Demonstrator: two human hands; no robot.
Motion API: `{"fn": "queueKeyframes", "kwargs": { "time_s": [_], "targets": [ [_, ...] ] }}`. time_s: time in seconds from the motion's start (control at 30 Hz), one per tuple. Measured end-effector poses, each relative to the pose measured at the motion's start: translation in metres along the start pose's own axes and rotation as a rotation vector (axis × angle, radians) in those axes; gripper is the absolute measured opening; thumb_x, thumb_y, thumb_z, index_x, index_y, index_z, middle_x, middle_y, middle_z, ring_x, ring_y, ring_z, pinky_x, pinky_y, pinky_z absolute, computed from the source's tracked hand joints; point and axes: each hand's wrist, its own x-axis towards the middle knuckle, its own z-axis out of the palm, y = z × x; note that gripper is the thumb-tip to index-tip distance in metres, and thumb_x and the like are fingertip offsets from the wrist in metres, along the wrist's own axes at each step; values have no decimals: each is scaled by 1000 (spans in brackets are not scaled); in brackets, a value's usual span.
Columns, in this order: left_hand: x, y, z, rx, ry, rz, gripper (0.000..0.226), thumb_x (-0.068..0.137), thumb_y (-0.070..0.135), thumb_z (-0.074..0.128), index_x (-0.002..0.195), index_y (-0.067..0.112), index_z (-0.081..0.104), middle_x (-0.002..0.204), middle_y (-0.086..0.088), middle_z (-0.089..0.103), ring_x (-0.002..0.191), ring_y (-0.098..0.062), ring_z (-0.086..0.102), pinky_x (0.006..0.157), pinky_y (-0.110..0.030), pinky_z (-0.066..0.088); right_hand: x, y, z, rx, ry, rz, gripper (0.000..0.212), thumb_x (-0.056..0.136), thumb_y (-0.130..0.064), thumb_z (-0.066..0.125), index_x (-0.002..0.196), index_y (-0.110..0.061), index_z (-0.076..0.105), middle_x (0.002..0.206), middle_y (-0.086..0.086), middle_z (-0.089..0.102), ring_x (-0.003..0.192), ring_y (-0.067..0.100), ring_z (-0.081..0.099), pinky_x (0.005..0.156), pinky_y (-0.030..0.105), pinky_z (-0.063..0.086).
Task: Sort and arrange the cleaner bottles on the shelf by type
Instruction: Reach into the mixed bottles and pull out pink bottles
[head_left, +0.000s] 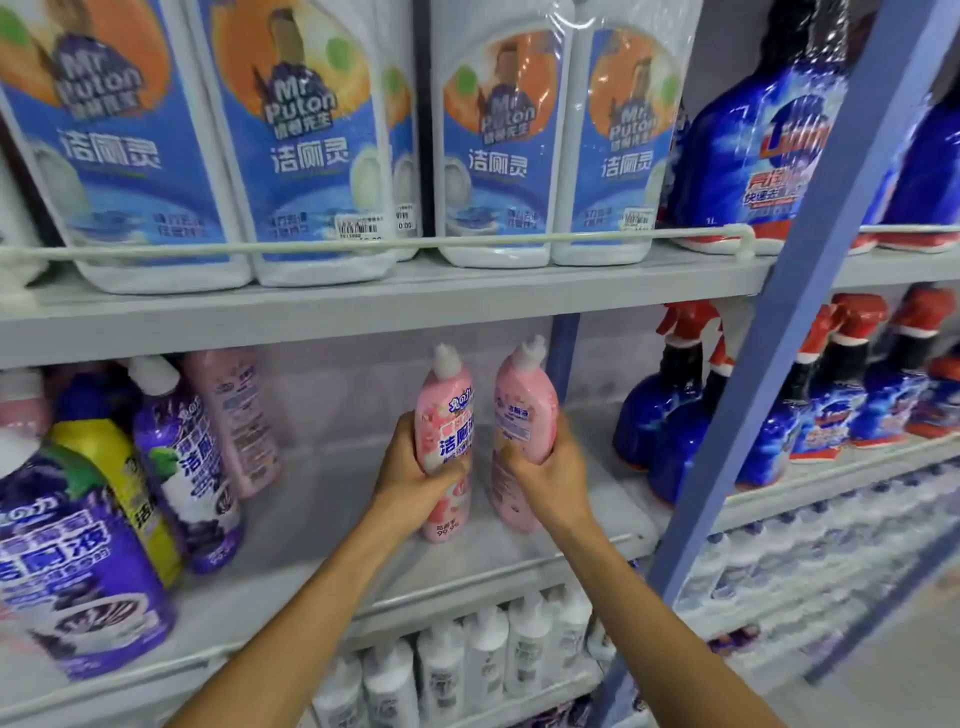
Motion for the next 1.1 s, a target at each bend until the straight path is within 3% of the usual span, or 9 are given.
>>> {"fn": "queueKeyframes", "kwargs": {
  "time_s": [0.13,0.27,0.4,0.5,0.6,0.7,0.83,0.93,1.1],
  "targets": [
    [-7,-9,8,0,157,34,44,73,9,89,99,30,60,93,12,74,79,-2,72,69,-22,57,4,8,10,17,80,13,39,86,-5,80,118,-14,61,95,-7,69,79,-13,66,66,6,48],
    [6,-15,7,19,61,57,39,79,16,81,109,31,63,105,10,76,93,-7,73,84,-36,61,4,9,32,37,242,-32,44,87,-16,80,123,-25,54,101,-15,64,87,-12,63,73,8,48],
    [22,-13,2,57,-29,85,51,84,15,79,129,27,58,118,11,73,104,-7,71,93,-39,59,13,9,32,129,62,34,67,89,-51,69,146,-27,43,139,-7,58,124,1,58,100,19,47],
    [22,-15,10,47,87,64,50,78,21,82,121,30,59,109,14,74,97,-9,72,87,-38,60,28,7,11,210,-108,162,88,93,-56,57,164,-24,18,165,-10,28,147,4,33,111,15,33],
    [22,-20,17,72,122,55,39,76,29,81,107,39,59,103,15,74,94,-11,72,85,-42,61,46,5,-12,183,-342,110,67,104,-35,59,161,-19,28,153,-14,43,132,-2,49,92,2,43],
    [30,-17,12,68,-7,65,38,88,19,79,113,38,58,111,14,73,101,-6,71,92,-39,59,66,16,-12,190,-298,107,59,87,-20,81,138,-13,54,123,-3,70,102,0,71,81,17,55],
    [44,-16,4,96,-76,43,43,91,31,76,129,29,56,120,13,72,110,-9,70,96,-44,58,77,32,2,77,-138,97,91,55,-63,91,127,-23,52,122,1,67,102,10,70,80,24,60],
    [45,-24,11,147,36,-21,41,86,42,75,122,32,58,113,13,74,102,-10,71,88,-48,61,76,56,4,91,-180,117,88,64,-51,93,135,-22,50,122,-5,71,105,10,72,87,33,63],
    [53,-26,30,184,120,70,40,90,28,76,127,21,60,113,10,73,98,-1,69,77,-20,58,86,70,2,73,-209,160,53,78,-31,90,121,-24,60,112,-6,75,95,6,74,78,26,61]
  ]
}}
